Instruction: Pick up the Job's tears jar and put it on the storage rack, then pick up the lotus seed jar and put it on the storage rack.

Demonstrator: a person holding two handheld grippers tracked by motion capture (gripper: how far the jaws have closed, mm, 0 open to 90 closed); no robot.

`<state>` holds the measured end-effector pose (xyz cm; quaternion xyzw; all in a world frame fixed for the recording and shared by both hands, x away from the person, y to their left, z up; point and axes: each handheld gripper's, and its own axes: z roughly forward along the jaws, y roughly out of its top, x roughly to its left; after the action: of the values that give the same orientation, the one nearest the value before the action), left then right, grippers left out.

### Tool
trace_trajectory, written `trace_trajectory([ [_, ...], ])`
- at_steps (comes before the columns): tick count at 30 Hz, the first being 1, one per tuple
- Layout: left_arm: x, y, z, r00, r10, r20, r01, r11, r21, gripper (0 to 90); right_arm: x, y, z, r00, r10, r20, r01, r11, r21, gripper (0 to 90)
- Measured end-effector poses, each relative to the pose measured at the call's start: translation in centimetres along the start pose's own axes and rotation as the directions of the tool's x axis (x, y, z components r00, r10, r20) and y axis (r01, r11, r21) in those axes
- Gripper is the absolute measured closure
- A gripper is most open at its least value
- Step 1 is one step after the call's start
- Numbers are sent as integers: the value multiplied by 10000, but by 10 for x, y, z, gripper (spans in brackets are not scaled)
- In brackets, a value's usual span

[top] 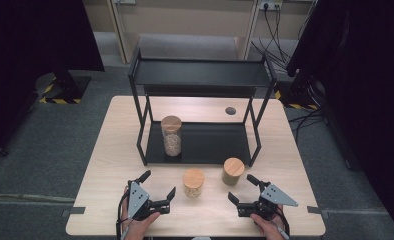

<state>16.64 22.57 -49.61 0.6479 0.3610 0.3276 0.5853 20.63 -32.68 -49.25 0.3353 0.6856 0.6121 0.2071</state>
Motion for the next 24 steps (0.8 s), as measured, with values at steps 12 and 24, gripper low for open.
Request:
trace_trajectory([
  [12, 1, -4, -1, 9999, -96, -56, 96, 9999, 65, 5, 0, 0, 1, 9999, -28, -122, 28, 10000, 11, 15],
  [24, 2, -7, -2, 9999, -98, -96, 99, 9999, 126, 5, 5, 2, 2, 9993, -219, -301, 218, 9998, -38, 15],
])
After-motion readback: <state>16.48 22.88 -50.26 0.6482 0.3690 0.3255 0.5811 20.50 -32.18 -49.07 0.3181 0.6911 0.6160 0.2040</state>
